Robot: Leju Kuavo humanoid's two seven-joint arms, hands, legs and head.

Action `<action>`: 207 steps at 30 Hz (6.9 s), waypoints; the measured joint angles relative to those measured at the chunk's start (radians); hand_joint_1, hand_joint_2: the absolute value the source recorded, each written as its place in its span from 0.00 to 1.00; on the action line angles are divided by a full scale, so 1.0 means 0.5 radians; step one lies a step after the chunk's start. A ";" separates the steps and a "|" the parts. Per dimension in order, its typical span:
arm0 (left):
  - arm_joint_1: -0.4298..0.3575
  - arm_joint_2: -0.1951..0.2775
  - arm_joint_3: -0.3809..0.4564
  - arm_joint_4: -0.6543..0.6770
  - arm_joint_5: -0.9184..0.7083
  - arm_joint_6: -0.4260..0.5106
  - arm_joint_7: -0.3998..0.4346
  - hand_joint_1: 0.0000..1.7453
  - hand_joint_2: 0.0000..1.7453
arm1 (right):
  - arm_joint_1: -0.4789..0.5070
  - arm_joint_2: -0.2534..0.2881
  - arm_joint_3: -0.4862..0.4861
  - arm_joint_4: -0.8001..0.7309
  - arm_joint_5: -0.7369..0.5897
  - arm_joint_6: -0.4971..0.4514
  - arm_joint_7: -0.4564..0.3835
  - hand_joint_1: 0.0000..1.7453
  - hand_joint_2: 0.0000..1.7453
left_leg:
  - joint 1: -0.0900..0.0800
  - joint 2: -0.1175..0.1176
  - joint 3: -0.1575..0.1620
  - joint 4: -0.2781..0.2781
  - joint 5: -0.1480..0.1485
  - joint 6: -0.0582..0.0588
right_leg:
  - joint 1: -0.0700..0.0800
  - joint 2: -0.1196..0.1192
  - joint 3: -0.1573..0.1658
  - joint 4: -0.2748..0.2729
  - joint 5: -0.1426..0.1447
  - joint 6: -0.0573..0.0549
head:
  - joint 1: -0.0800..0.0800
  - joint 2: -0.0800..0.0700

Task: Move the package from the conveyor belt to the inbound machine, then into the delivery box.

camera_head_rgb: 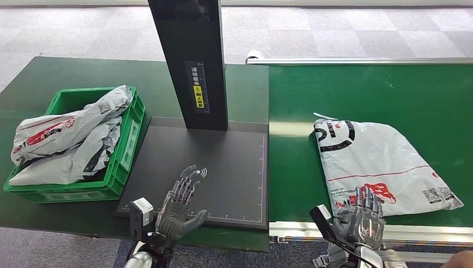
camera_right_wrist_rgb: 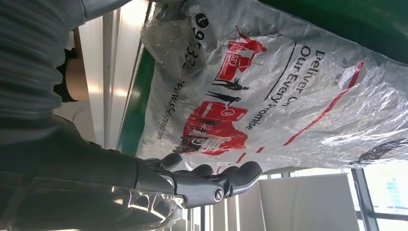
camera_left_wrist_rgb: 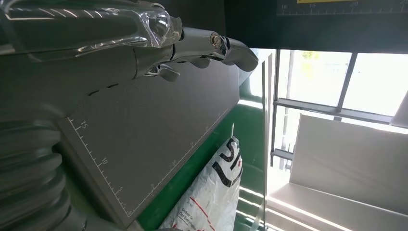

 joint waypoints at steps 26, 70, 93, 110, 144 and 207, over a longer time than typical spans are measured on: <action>-0.002 0.000 0.000 0.001 0.000 -0.001 0.009 0.00 1.00 | -0.011 0.001 -0.130 0.108 -0.054 -0.009 -0.060 1.00 1.00 | 0.000 0.000 0.000 0.000 0.000 0.000 | 0.000 0.000 0.000 0.000 0.000 0.000 | 0.000 0.000; -0.005 0.014 0.166 -0.099 -0.115 0.074 -0.132 0.00 1.00 | 0.450 0.121 0.398 -1.977 -1.670 1.034 -0.718 1.00 1.00 | 0.000 0.000 -0.002 0.000 0.000 0.000 | -0.001 -0.001 0.001 0.000 0.000 0.000 | 0.000 0.000; -0.021 0.098 0.702 -0.507 -0.236 0.304 -0.170 0.00 1.00 | -0.329 -0.006 1.582 -1.552 -2.015 1.424 -0.461 1.00 1.00 | 0.005 -0.002 -0.002 -0.001 0.004 -0.002 | 0.004 -0.002 0.001 0.002 0.000 -0.001 | 0.000 0.000; 0.025 0.103 0.838 -0.627 -0.252 0.330 -0.184 0.00 1.00 | -0.560 0.162 1.884 -1.049 -2.246 1.641 -0.463 1.00 1.00 | 0.006 -0.003 -0.002 -0.001 0.005 -0.004 | 0.005 -0.002 0.000 0.002 0.000 -0.001 | 0.000 0.000; -0.019 0.135 0.821 -0.561 -0.262 0.317 -0.199 0.00 1.00 | -0.491 0.103 1.637 -0.943 -3.019 1.847 -0.579 0.00 1.00 | 0.006 -0.003 -0.002 0.000 0.005 -0.004 | 0.005 -0.002 -0.001 0.001 0.000 -0.001 | 0.000 0.000; 0.183 0.527 -0.477 -0.435 -1.488 0.266 0.232 0.00 1.00 | 0.254 0.126 0.213 -1.322 -2.794 1.676 -0.484 0.00 1.00 | 0.005 -0.003 -0.001 0.000 0.002 -0.004 | 0.004 -0.004 0.000 0.000 0.000 -0.001 | 0.000 0.000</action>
